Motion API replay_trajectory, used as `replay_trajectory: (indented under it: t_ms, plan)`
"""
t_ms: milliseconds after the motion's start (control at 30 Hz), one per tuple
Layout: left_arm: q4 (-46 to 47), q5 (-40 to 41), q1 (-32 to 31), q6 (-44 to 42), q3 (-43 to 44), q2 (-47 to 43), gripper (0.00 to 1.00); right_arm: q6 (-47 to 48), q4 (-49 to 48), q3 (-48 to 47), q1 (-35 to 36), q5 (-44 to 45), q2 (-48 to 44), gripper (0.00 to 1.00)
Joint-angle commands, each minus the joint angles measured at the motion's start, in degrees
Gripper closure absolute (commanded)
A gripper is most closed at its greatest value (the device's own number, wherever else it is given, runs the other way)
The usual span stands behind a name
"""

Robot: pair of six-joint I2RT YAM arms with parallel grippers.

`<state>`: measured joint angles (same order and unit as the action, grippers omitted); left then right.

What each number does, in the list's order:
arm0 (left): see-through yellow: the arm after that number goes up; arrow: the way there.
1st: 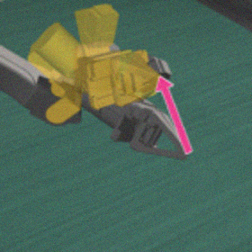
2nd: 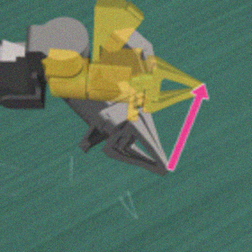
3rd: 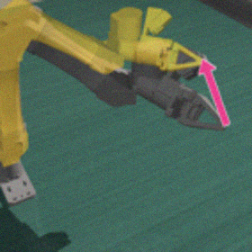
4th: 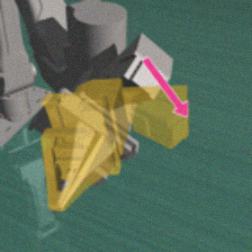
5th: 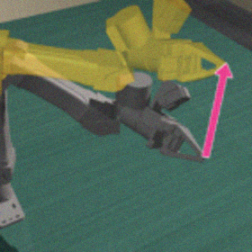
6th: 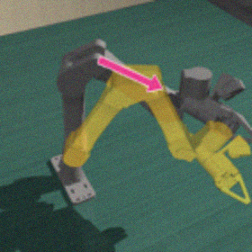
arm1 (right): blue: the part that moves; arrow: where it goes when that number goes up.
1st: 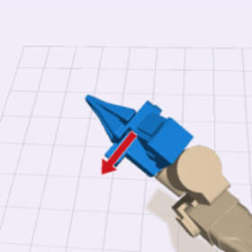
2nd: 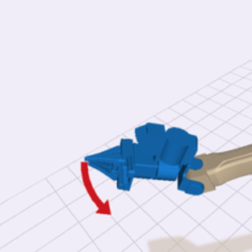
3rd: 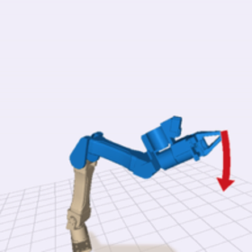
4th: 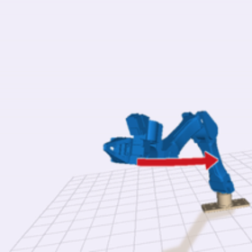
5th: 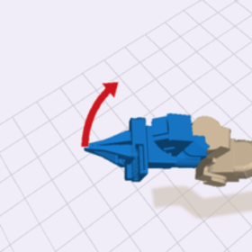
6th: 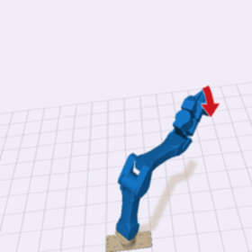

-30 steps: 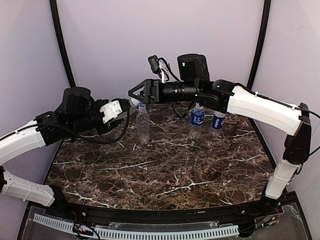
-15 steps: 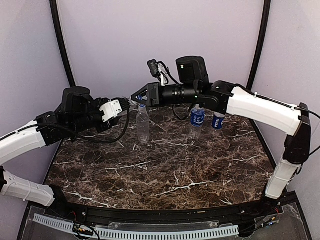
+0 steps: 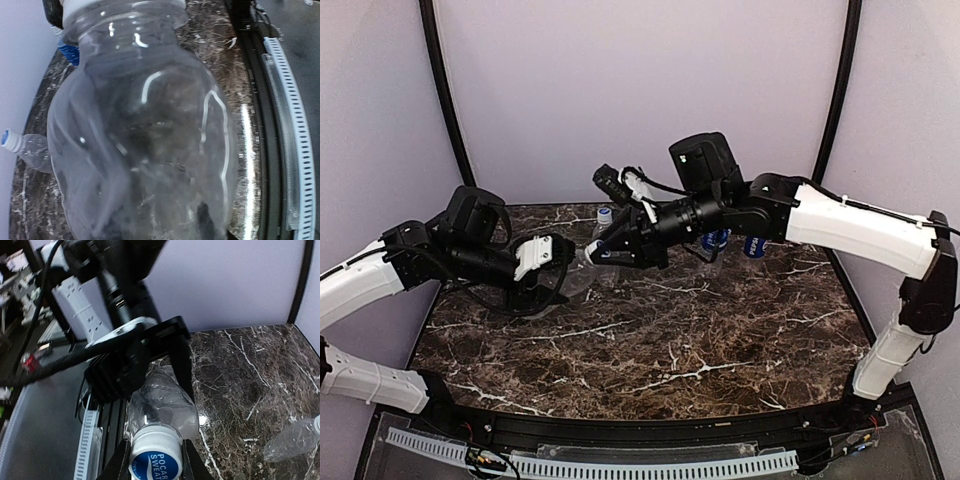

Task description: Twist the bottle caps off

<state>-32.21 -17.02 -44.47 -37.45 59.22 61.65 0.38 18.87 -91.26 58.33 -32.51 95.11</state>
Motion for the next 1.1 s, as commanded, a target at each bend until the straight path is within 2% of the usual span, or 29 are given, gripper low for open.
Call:
replay_trajectory:
  t_ms: [0, 133, 167, 233, 267, 300, 333, 400, 567, 633, 667, 800, 933, 1067]
  plan:
    - [-9.50, -24.47, -1.15, 1.85, 0.03, -0.92, 0.69, 26.24, 1.11, -1.33, 4.33, -7.67, -1.25, 1.00]
    - [-8.18, -24.96, -1.15, 3.66, -0.01, -0.91, 0.71, 29.32, 3.34, -4.51, 4.43, -1.72, 0.62, 1.00]
    - [-7.81, -24.58, -1.15, 4.20, 0.01, -0.95, 0.71, 28.53, 3.04, -4.86, 4.43, -0.36, 0.80, 0.88]
    - [-6.39, -22.46, -1.15, 4.87, -0.24, -1.18, 0.71, 25.43, 2.54, -5.77, 4.38, 1.62, 1.08, 0.53]
    - [-5.04, -20.32, -1.15, 5.36, -0.42, -1.42, 0.71, 23.62, 2.39, -6.20, 4.38, 2.41, 1.13, 0.27]
    - [-3.41, -19.05, -1.15, 5.54, -0.97, -1.52, 0.71, 21.10, 2.04, -6.55, 4.42, 3.58, 1.08, 0.05]
    - [-2.52, -16.06, -1.15, 5.76, -1.22, -1.84, 0.71, 18.73, 1.77, -7.05, 4.43, 4.73, 0.92, 0.02]
    - [0.28, -11.11, -1.15, 6.13, -2.05, -2.14, 0.71, 13.42, 0.98, -7.76, 4.30, 6.42, 0.30, 0.01]
    - [7.82, 2.86, -1.15, 5.71, -4.09, -2.55, 0.71, -0.94, -4.72, -7.05, 3.74, 4.02, -2.15, 0.01]
    - [11.00, 8.08, -1.14, 5.47, -4.97, -2.73, 0.71, -7.96, -5.89, -6.98, 3.41, 8.09, -2.55, 0.01]
    - [11.93, 9.78, -1.14, 5.29, -5.20, -2.75, 0.70, -11.79, -5.63, -7.07, 3.05, 11.01, -2.56, 0.03]
    - [16.31, 17.95, -1.15, 4.24, -6.60, -2.63, 0.70, -25.78, -3.76, -5.72, 1.52, 18.84, -2.20, 0.18]
    - [18.21, 20.90, -1.15, 3.29, -7.12, -2.65, 0.69, -29.18, -1.09, -5.77, 1.31, 19.59, 0.05, 0.20]
    - [18.15, 20.89, -1.15, 3.24, -7.17, -2.82, 0.69, -29.97, -0.32, -7.35, 1.34, 17.19, 1.83, 0.31]
